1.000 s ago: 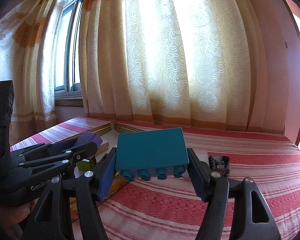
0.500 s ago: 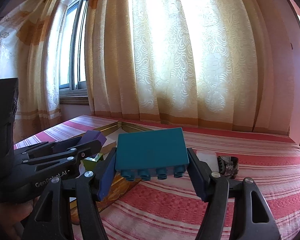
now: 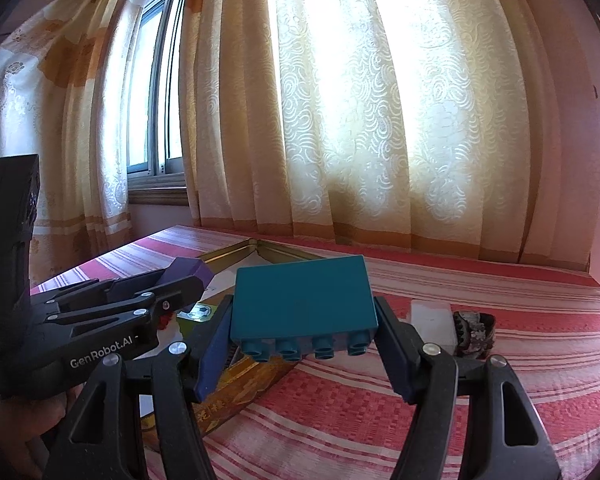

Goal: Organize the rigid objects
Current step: 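Carry the teal and purple blocks with both tools over the tin tray, then lower and release the teal and purple blocks into the tray with both tools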

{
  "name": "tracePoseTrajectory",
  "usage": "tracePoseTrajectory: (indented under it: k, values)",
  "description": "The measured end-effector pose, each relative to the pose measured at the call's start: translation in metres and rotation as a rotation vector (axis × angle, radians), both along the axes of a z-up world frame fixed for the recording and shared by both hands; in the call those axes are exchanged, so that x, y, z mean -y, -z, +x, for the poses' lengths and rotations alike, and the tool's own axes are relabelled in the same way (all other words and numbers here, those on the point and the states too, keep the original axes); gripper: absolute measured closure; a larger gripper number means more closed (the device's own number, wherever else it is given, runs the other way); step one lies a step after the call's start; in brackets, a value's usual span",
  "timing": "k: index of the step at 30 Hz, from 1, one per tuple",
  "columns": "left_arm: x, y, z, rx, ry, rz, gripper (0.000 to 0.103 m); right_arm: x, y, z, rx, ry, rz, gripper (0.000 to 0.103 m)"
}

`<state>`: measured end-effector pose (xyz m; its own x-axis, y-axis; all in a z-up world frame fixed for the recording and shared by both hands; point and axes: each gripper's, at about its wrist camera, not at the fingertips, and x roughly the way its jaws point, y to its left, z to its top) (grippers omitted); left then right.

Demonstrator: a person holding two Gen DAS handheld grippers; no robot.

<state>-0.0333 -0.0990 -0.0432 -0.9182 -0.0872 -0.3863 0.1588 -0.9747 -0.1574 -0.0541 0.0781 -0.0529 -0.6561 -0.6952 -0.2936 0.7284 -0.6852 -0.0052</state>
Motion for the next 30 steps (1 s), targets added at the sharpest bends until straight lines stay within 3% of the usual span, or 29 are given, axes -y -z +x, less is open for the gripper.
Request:
tracePoseTrajectory:
  k: [9,19,30]
  values:
    - [0.017,0.000,0.001,0.021,-0.047,-0.009,0.064,0.017,0.001,0.000,0.008,-0.046,0.025,0.035]
    - [0.038,0.006,-0.013,0.109,-0.097,-0.035,0.064,0.058,0.005,-0.030,0.131,-0.120,0.072,0.035]
    - [0.056,0.010,-0.024,0.167,-0.127,-0.032,0.065,0.102,0.007,-0.038,0.185,-0.165,0.146,0.035]
